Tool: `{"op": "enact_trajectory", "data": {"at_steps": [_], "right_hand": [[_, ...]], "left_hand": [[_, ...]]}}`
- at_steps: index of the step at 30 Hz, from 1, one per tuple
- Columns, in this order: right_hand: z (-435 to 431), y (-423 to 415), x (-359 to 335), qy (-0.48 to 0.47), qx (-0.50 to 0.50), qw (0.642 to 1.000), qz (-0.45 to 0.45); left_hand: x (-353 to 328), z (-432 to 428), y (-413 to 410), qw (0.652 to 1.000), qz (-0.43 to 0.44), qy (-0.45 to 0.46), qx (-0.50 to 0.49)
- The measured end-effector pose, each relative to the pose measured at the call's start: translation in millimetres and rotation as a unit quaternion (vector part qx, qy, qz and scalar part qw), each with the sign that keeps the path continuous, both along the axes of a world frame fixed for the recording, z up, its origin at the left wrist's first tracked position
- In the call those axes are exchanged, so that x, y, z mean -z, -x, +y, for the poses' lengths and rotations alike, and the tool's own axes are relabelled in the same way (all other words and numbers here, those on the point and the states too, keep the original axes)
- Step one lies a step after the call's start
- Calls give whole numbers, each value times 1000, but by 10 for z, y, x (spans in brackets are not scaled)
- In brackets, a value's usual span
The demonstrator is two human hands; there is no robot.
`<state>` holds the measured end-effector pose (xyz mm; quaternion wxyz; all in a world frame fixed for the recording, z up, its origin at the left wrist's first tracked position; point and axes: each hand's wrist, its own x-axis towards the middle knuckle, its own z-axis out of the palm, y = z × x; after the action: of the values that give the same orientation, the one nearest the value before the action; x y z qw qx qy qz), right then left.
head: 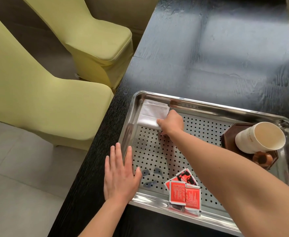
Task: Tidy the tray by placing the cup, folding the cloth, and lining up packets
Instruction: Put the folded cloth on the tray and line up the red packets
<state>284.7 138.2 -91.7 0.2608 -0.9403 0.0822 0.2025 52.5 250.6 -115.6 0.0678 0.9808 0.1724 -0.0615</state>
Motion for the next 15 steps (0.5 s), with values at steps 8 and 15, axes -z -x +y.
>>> {"op": "enact_trajectory", "data": {"at_steps": [8,15], "right_hand": [[109,-6,11,-18,-21,1000,-3],[-51,16,39,48,-136,978,-151]], "left_hand": [[14,7,1,1000,6,3,3],[23,13,7,1000,4,4,3]]}}
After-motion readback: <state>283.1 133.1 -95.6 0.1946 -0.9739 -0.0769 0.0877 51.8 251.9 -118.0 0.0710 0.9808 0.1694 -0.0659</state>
